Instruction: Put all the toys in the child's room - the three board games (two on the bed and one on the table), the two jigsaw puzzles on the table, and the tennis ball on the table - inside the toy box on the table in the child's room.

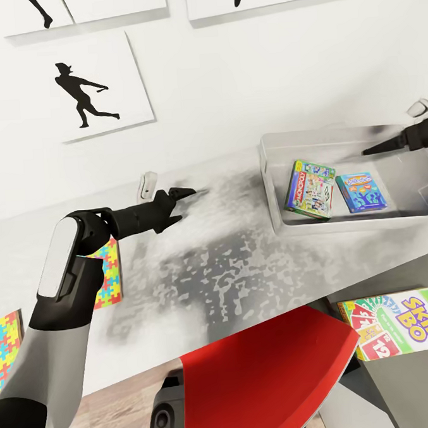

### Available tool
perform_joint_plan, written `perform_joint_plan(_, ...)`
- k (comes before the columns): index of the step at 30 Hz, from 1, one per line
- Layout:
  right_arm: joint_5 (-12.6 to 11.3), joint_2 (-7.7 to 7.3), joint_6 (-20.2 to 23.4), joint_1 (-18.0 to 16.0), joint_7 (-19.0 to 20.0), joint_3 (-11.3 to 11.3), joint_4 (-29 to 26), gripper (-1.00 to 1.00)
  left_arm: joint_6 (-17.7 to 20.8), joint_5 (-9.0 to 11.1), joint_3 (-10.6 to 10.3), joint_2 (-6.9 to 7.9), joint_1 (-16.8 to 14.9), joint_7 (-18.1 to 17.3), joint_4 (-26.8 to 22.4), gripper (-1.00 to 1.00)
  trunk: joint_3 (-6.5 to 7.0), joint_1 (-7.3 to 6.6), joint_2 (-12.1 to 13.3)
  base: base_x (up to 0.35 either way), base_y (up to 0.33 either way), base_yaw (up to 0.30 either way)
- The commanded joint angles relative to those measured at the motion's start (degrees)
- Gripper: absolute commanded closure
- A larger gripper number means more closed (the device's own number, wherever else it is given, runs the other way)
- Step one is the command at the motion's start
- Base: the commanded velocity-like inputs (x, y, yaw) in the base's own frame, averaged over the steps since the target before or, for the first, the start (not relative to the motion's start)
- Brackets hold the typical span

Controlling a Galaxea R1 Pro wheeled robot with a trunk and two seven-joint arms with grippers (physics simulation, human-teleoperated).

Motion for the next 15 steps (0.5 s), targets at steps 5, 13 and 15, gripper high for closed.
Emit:
perform_joint_plan(5, -0.45, -1.11, 0.63, -0.01, 0.16, 0.16, -0.96, -1.00, -0.09, 0.56, -0.35, 0.06, -0.04, 0.59, -0.04, -1.00, -0.08, 0.04, -0.09, 0.000, 0.000, 0.000)
perform_joint_plan(13, -0.41, -1.66, 1.10, 0.53, 0.25, 0.11, -3.68, -1.00, -0.07, 0.56, -0.56, 0.19, 0.12, 0.57, -0.04, -1.00, -0.08, 0.04, -0.09, 0.000, 0.000, 0.000)
perform_joint_plan(15, -0.41, -1.69, 1.17, 0.71, 0.26, 0.13, -4.02, -1.00, -0.05, 0.53, -0.59, 0.23, 0.19, 0.52, -0.04, -1.00, -0.08, 0.04, -0.09, 0.000, 0.000, 0.000)
